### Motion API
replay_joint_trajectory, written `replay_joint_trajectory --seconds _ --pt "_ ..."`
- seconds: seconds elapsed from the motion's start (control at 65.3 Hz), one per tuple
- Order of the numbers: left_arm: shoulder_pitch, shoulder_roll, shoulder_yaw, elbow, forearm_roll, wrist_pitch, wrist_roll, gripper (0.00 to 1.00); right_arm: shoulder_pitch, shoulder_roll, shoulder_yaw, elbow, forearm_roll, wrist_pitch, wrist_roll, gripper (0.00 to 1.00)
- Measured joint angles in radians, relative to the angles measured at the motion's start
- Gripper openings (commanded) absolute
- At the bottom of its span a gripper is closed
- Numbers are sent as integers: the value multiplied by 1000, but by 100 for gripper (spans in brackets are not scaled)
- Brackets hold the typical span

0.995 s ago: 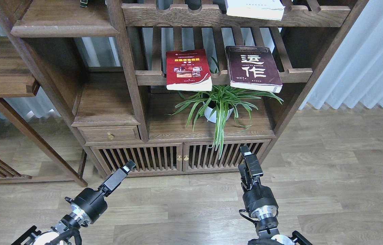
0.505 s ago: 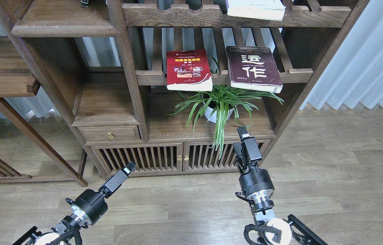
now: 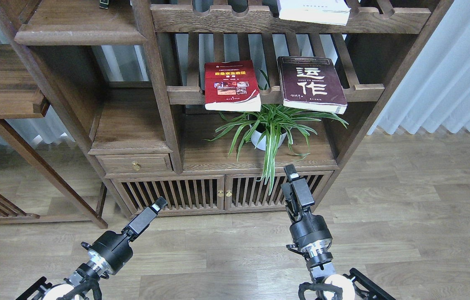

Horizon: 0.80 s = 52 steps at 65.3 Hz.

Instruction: Organize books on shelf

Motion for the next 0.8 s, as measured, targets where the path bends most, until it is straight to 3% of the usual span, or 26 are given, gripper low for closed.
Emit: replay_joint_trajectory --seconds 0.459,0.796 --pt "11 -9 -26 -3 0 0 -4 100 6 0 -10 -18 1 -1 -2 99" --pt "8 -17 -121 3 -10 0 -6 100 153 0 -9 -215 31 -1 5 99"
